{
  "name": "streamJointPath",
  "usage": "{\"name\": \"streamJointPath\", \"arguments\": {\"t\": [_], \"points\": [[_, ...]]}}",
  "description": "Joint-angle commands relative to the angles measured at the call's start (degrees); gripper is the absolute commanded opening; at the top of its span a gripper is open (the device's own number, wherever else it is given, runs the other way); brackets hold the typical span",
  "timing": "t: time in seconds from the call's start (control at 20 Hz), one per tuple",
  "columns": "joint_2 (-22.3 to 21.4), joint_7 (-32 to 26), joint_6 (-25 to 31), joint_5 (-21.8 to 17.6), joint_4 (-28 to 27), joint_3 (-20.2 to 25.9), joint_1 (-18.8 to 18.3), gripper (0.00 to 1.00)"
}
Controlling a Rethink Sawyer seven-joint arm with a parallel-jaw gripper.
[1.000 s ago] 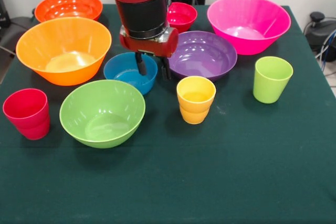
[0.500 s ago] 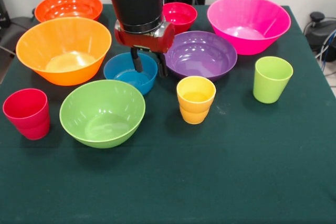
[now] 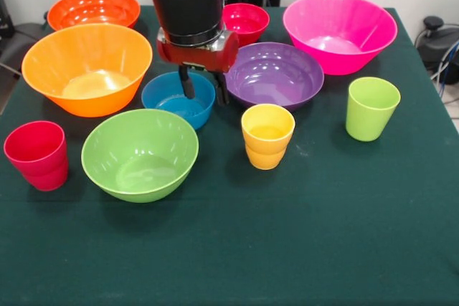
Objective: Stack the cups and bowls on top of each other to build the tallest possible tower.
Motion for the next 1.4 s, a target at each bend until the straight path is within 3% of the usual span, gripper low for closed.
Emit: {"name": "streamJointPath", "arguments": {"t": [0.05, 0.4, 1.4], "points": [[4.97, -7.74, -2.15, -6.46, 1.55, 3.72, -0.51, 1.00], [7.51, -6.83, -5.79, -8.75, 1.88, 3.94, -1.51, 1.00], [8.21, -6.92, -4.40, -12.18, 0.73, 3.63, -2.80, 1.00]]}}
